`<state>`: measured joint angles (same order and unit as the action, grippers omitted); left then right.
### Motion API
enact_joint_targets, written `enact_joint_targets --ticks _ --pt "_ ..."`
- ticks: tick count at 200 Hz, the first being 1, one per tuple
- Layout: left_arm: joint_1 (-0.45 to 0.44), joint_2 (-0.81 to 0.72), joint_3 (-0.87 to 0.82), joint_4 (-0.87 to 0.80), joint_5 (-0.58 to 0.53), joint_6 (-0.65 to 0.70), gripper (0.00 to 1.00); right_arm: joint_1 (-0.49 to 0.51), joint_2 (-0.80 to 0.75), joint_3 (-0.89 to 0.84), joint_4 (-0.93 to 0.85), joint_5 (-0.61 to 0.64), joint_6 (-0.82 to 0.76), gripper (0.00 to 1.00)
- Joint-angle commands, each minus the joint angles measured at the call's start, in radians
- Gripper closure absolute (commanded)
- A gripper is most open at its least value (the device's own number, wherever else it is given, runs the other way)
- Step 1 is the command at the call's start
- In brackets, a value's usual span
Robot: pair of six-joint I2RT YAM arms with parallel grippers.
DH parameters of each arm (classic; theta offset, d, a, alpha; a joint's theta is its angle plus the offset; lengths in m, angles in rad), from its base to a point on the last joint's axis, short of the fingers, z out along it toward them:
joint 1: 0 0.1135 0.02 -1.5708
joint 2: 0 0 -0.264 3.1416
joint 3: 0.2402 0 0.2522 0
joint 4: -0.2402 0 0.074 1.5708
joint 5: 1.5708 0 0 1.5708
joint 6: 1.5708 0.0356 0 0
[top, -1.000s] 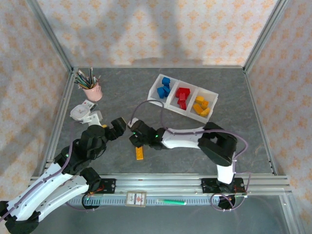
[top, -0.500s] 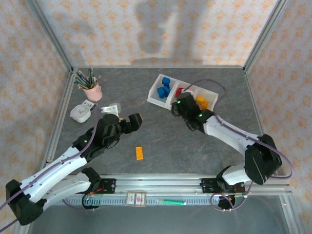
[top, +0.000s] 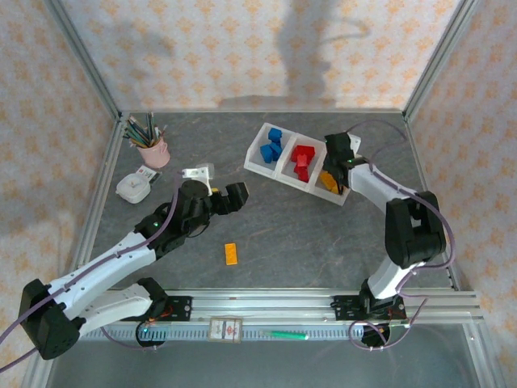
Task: Sort the legos into containers by color
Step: Place the lego in the container, then pick up the lego from the bottom-center of the table.
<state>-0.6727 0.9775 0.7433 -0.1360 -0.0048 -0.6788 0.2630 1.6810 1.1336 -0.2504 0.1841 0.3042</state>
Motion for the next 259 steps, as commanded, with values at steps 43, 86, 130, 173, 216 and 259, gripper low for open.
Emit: enact_joint_targets --ticks 43,86,130,173,216,259 --pt "0.025 -0.075 -0.009 0.018 -0.037 0.011 0.01 0.085 -0.064 0.038 -0.01 -0.05 -0.067 0.39" --pt "0.033 -0.164 -0.033 -0.093 -0.079 -0.016 0.01 0.292 -0.141 -0.06 -0.035 -0.085 -0.011 0.33" --pt "0.035 -0.284 -0.035 -0.271 -0.149 -0.061 0.01 0.567 -0.132 -0.093 -0.056 -0.075 0.082 0.28" --pt "0.035 -0.422 -0.055 -0.412 -0.221 -0.145 0.01 0.803 -0.054 -0.083 0.008 -0.066 0.168 0.19" --pt "0.035 -0.534 -0.072 -0.532 -0.288 -0.204 0.01 0.943 0.053 -0.063 0.11 -0.106 0.222 0.1" --pt "0.036 -0.582 -0.076 -0.565 -0.311 -0.226 0.01 1.034 0.195 0.052 0.005 0.011 0.252 0.11"
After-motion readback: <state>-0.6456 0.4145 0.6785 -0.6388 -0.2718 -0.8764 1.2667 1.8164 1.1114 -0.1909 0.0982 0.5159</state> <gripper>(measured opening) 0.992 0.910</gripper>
